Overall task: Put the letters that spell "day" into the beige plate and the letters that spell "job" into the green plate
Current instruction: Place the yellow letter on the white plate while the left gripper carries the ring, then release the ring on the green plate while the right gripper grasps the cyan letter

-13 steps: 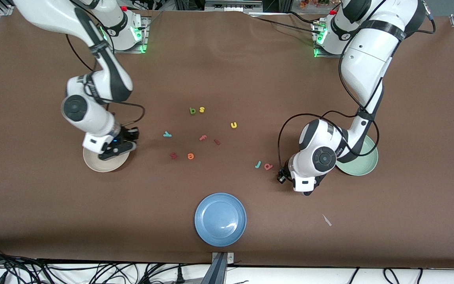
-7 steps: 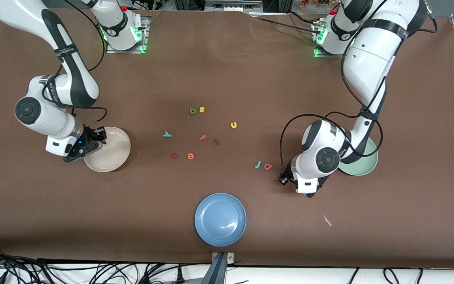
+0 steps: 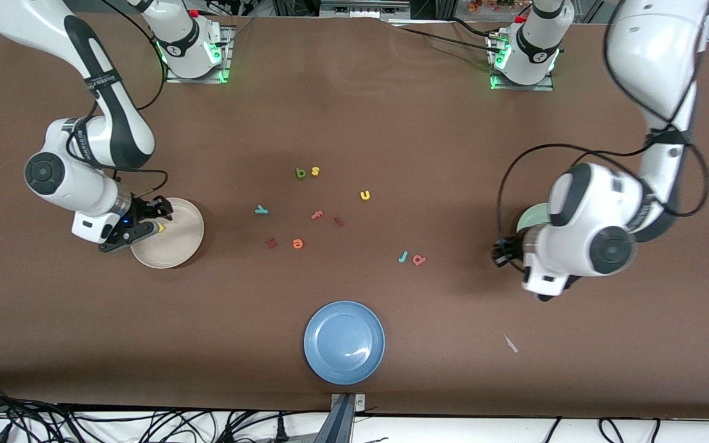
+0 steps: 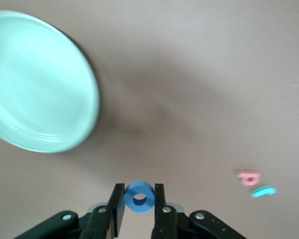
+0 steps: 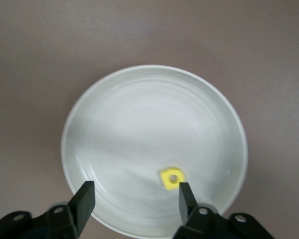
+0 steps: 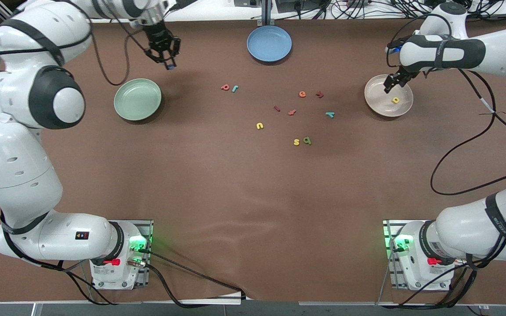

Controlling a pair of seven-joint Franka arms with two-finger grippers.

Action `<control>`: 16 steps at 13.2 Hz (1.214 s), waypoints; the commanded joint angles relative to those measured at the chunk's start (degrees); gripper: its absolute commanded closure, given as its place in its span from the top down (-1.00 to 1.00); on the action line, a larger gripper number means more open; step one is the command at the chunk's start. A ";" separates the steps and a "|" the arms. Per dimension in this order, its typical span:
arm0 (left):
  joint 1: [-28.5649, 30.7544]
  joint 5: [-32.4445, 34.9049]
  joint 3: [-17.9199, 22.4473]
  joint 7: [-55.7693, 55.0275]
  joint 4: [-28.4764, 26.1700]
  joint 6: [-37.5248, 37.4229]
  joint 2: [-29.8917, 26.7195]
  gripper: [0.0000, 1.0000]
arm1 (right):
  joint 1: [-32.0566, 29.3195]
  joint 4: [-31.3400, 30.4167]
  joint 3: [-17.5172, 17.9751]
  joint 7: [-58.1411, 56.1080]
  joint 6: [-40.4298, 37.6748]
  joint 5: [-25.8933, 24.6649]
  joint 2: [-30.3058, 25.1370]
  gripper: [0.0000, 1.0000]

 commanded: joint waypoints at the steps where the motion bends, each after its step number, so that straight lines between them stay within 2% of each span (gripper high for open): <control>1: 5.61 -0.56 -0.63 11.84 -10.54 0.56 -5.20 -0.78 | 0.09 -0.09 4.84 8.77 1.68 -0.66 1.65 0.75; 4: 9.84 1.02 -0.62 18.11 -16.01 6.77 -5.31 -0.75 | 4.74 -0.09 5.91 19.49 4.06 -0.83 3.24 0.77; 7: 10.72 4.54 -0.62 18.99 -20.76 14.60 -3.73 -0.51 | 9.92 -0.09 5.91 26.17 5.64 -1.10 4.12 0.78; 8: 10.81 4.54 -0.62 19.52 -21.47 14.97 -3.55 -0.45 | 11.59 -0.35 5.91 30.03 7.04 -2.67 4.82 0.78; 9: 10.90 4.54 -0.54 19.61 -21.56 14.98 -3.54 -0.27 | 13.17 -0.61 5.91 34.94 7.75 -5.47 5.17 0.78; 10: 10.90 4.54 -0.62 19.62 -21.56 14.89 -3.63 0.30 | 14.23 -0.70 5.91 39.25 7.76 -8.63 5.61 0.78; 11: 10.90 4.54 -0.62 19.62 -21.56 14.89 -3.63 0.99 | 14.42 -0.79 5.91 42.69 8.02 -11.35 6.23 0.78; 12: 10.90 4.54 -0.62 19.44 -21.56 14.45 -3.98 1.00 | 14.51 -0.97 6.00 44.72 8.28 -13.04 6.58 0.78; 15: 10.12 2.79 -1.32 15.77 -20.69 12.18 -5.73 1.00 | 14.77 -2.28 6.00 46.84 11.87 -13.23 7.81 0.77; 16: 10.20 2.09 -4.20 12.53 -20.34 11.21 -6.87 1.00 | 14.77 -3.07 6.00 47.20 13.28 -13.23 7.99 0.77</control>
